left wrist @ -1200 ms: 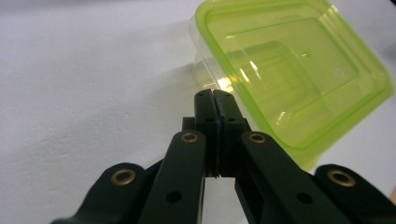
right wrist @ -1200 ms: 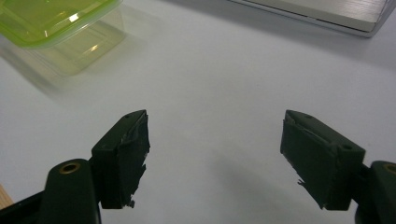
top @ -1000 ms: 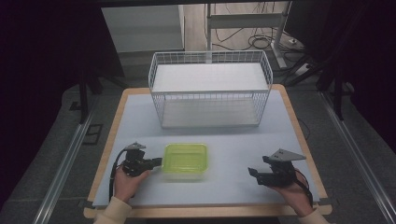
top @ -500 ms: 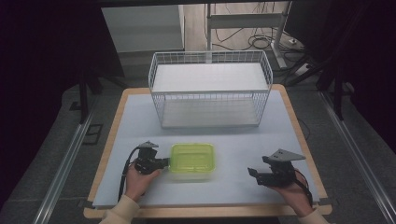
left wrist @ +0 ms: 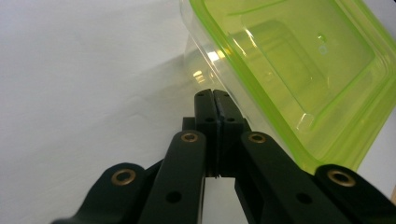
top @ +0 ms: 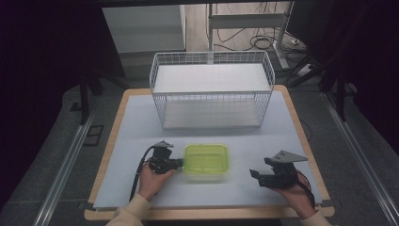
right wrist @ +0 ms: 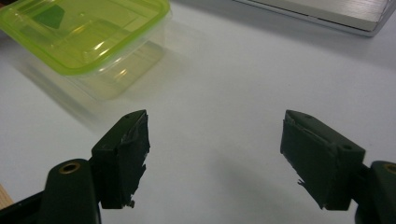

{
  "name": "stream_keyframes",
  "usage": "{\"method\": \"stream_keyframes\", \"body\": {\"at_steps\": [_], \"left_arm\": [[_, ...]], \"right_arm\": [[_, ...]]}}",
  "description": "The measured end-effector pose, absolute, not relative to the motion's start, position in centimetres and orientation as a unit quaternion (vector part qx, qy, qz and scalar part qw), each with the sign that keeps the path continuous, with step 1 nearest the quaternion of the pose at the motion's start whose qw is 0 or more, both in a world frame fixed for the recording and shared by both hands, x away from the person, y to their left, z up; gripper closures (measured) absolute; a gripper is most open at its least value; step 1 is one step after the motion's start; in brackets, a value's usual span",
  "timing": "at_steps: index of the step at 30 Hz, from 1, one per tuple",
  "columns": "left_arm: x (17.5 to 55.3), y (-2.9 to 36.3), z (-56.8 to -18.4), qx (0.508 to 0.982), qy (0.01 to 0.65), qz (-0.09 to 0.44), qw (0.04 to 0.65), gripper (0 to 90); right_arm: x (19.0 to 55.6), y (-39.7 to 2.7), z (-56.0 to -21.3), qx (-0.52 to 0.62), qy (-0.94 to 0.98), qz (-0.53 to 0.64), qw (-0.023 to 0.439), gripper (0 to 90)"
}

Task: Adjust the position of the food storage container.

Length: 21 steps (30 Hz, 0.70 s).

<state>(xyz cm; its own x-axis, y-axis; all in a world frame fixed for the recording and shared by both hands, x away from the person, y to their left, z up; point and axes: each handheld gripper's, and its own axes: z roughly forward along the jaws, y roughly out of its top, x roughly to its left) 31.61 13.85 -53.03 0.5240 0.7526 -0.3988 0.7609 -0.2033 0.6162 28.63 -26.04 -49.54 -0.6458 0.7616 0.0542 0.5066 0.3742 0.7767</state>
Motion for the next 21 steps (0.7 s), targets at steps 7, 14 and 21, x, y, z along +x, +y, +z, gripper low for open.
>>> {"method": "stream_keyframes", "body": {"at_steps": [7,14,21], "left_arm": [[31.7,12.5,-53.1,0.784,0.477,-0.01,0.396,90.0],[31.5,14.5,-52.5,0.765,0.493,-0.002,0.413,90.0],[29.8,16.5,-50.5,0.75,0.489,0.014,0.444,89.4]], "right_arm": [[28.6,-26.1,-49.5,0.39,0.813,0.402,0.159,23.4],[28.6,-26.2,-49.4,0.391,0.81,0.406,0.16,23.4],[28.7,-26.1,-49.3,0.384,0.81,0.415,0.158,23.4]]}}
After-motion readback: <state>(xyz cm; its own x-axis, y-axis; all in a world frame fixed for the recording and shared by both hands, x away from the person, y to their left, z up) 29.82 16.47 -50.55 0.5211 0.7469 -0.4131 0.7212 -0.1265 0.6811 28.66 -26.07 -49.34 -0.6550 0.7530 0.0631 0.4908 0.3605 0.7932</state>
